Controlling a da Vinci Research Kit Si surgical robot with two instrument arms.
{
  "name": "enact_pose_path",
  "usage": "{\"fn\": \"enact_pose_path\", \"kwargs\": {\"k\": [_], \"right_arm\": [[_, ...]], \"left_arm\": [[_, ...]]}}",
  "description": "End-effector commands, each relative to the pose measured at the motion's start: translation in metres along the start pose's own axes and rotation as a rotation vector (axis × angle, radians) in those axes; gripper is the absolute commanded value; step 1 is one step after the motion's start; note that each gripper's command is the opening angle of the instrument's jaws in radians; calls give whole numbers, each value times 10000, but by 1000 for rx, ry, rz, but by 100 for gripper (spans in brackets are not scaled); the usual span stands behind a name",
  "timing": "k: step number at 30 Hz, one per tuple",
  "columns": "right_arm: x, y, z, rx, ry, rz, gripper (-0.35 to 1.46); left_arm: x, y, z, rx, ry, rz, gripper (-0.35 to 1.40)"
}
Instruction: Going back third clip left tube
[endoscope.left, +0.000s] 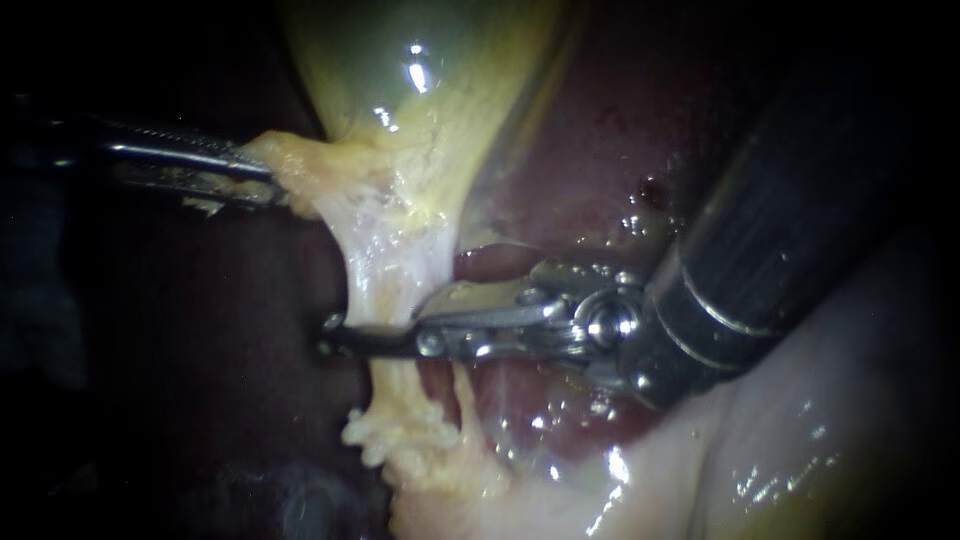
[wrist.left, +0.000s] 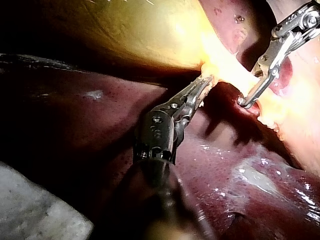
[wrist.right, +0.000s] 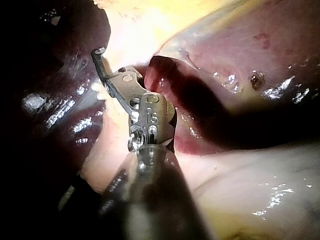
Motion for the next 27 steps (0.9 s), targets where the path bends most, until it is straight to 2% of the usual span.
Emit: {"fn": "enact_pose_path", "kwargs": {"k": [1,8,11,13,15,20,27], "right_arm": [[0,0,0,1,0,0,-35],[-1,2,0,13,-7,-12,-35],[-5,5,2,31,-17,-56,-6],[-7,10,5,29,-17,-88,25],[-8,17,10,27,-13,-112,40],[-8,28,13,66,24,-116,47],[-8,35,10,69,23,-218,48]], "left_arm": [[0,0,0,0,0,0,-35],[0,0,0,0,0,0,-35],[0,0,0,0,0,0,-35],[0,0,0,0,0,0,-35],[0,0,-1,0,0,0,-35],[-1,0,-2,-1,0,1,-35],[-1,0,-2,-1,0,1,-35]]}}
